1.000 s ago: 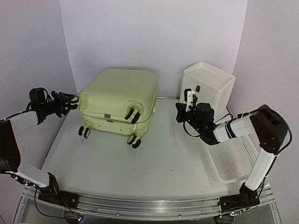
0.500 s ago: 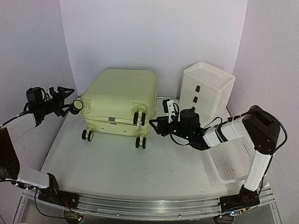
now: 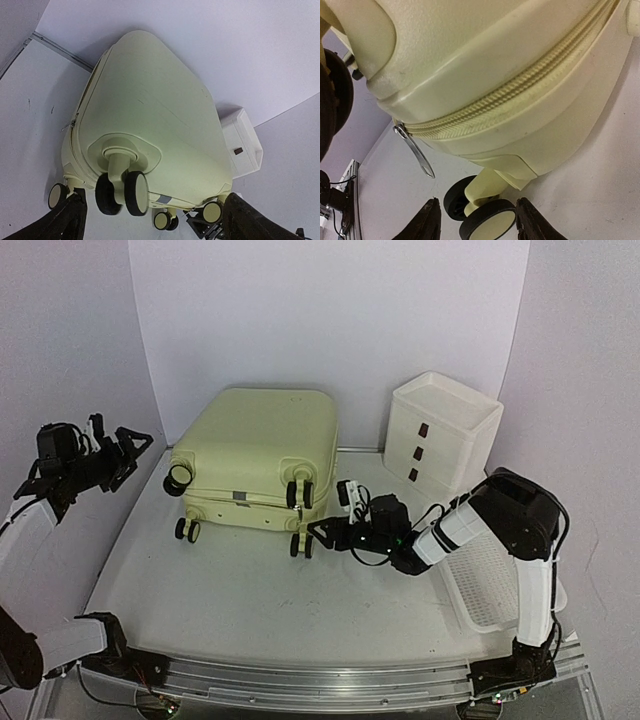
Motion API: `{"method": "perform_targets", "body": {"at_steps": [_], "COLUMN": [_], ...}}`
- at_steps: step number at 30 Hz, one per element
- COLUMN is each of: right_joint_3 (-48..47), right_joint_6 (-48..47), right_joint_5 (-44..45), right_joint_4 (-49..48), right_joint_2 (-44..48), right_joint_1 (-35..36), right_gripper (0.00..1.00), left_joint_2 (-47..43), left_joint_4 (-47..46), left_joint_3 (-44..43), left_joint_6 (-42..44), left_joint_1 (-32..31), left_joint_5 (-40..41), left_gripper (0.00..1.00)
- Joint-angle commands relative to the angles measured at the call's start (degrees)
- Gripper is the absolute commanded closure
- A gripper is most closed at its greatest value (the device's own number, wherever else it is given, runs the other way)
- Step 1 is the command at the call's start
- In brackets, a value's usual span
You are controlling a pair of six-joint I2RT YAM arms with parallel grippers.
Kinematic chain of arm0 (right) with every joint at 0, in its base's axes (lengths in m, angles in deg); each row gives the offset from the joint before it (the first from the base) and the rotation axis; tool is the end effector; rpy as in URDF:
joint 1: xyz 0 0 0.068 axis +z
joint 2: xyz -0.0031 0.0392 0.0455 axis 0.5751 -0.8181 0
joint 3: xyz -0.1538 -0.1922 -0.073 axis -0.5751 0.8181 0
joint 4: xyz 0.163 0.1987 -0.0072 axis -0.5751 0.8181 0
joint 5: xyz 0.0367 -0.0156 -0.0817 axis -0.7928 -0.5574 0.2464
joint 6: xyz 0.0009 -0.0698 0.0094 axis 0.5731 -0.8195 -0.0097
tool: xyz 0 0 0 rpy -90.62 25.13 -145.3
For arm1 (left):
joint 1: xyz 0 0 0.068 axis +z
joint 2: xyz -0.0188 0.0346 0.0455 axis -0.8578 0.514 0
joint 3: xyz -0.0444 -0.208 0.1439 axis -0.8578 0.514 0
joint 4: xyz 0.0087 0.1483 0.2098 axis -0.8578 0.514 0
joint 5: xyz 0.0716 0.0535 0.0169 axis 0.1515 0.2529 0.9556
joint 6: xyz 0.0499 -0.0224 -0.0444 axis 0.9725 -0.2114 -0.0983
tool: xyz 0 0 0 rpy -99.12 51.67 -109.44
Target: Open, take out, and arrange the luggage
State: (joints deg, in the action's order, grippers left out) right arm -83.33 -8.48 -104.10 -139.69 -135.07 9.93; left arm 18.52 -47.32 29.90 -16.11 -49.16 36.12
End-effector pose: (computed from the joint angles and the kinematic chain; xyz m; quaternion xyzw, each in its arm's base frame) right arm 0.2780 0.2990 0.0968 -0.1736 0.7783 0.4465 0.4059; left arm 0.2368 0.0083 0.3165 -0.1550 0.7779 -0.3678 0.4853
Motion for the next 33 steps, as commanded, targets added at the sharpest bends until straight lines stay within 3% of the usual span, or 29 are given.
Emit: {"method": "perform_targets", "body": {"at_steps": [1, 9, 18, 22, 27, 33], "right_joint_3": [-4.32, -8.34, -11.38, -11.48, -10.70, -6.04], "right_joint_6": [2.65, 4.92, 6.93, 7.50, 7.62, 5.15], "right_joint_5": [-3.22, -4.80, -4.79, -4.08, -3.21, 1.46], "right_joint_4": [-6.61, -7.90, -8.71, -8.83, -8.83, -7.95], "right_joint_2": [-1.18, -4.22, -6.13, -5.39, -4.60, -1.52], "right_joint_1": [0.14, 0.66, 1.83, 2.00, 2.02, 1.93], "right_gripper": [0.50, 0.51, 0.56, 0.69, 1.00, 1.00], "left_joint_2": [-2.51, 1.03, 9.37, 12.76, 17.29, 21.76], "left_joint_4": [6.48, 6.87, 4.82, 4.02, 3.59, 3.36], "left_joint_3": [-3.69, -6.20, -9.54, -11.25, -13.86, -16.75], "left_joint_6": [8.19, 7.17, 6.83, 7.56, 8.39, 9.15], "left_joint_1": [-7.11, -24.90, -37.49, -41.50, -46.04, -51.34], "left_joint_5": [4.19, 11.08, 17.50, 20.66, 23.84, 29.05], "left_gripper": [0.05, 0.05, 0.06, 0.06, 0.04, 0.01]}}
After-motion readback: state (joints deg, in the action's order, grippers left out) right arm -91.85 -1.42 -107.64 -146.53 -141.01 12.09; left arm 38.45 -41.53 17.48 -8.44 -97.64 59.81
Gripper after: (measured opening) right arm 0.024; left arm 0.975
